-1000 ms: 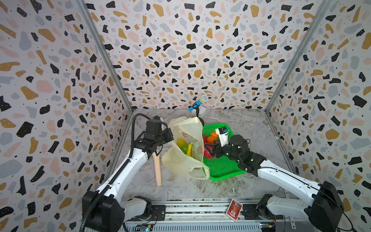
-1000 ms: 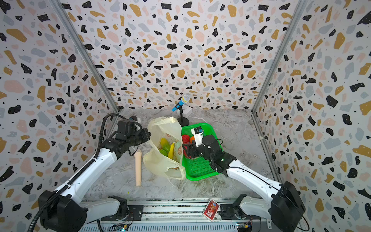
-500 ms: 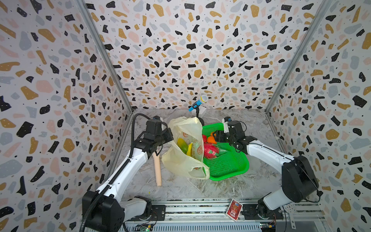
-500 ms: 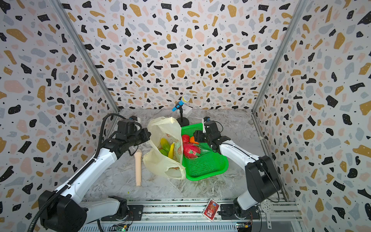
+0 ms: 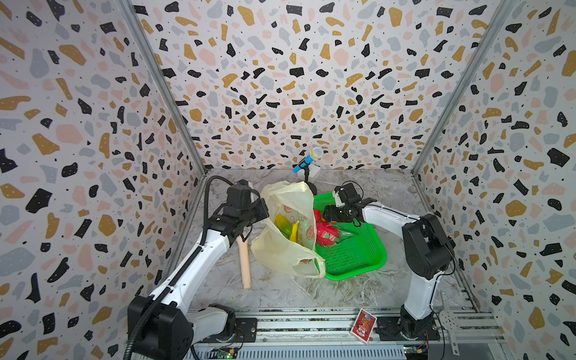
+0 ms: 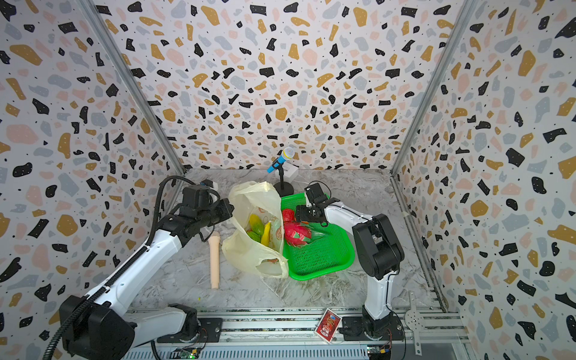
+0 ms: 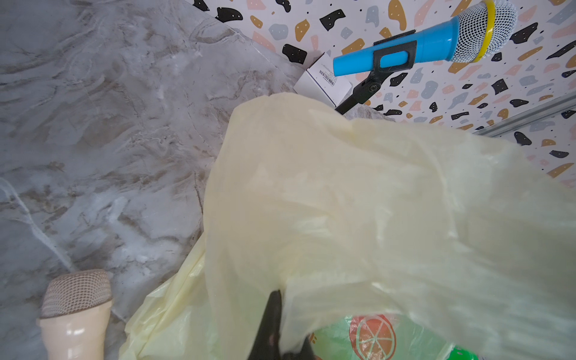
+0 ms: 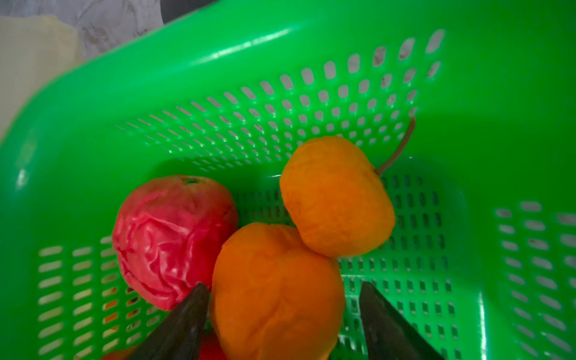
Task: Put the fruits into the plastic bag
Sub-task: 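Lower the right gripper and grasp the large orange fruit in the basket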
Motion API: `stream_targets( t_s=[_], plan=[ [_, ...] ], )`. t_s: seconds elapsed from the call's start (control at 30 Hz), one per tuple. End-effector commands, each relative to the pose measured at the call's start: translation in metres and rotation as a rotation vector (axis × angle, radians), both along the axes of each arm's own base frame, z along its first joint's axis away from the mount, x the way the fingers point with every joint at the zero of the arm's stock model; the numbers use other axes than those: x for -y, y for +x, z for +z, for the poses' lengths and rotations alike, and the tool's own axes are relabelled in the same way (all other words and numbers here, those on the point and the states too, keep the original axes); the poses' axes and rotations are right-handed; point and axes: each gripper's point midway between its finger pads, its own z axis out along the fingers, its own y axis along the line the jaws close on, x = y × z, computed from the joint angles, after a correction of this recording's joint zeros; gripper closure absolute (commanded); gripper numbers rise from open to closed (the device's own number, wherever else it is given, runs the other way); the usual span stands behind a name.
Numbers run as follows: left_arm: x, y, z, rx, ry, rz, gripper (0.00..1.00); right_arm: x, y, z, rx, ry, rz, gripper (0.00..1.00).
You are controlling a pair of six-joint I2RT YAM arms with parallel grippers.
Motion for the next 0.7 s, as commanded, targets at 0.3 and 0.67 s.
stream_targets(
  t_s=[0.3, 0.67],
  plan=[
    [-0.002, 0.003, 0.004, 0.026, 0.013, -0.002, 1.00, -0.009, -0.003, -0.007, -0.029, 0.053, 0.009, 0.40],
    [-0.001, 0.002, 0.002, 0.026, 0.012, -0.006, 1.00, 0.010, -0.013, 0.068, 0.161, 0.082, 0.015, 0.55]
  ],
)
